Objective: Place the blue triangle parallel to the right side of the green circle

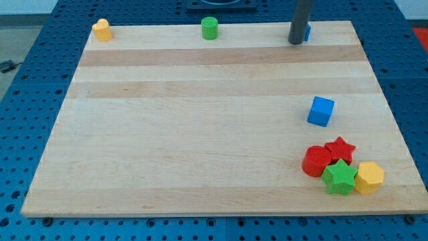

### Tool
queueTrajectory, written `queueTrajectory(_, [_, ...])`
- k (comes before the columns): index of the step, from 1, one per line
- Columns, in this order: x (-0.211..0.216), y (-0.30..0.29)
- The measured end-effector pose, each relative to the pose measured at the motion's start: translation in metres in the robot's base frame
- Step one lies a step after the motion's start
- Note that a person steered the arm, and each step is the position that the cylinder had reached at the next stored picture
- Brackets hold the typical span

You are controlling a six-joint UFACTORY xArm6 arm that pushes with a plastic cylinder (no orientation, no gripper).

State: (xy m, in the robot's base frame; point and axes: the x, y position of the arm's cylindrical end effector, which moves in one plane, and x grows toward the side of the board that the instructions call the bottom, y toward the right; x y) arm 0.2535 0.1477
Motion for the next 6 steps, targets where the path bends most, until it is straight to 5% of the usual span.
queueTrajectory(1, [0.000,-0.035])
queueTrajectory(6, [-0.019,0.035])
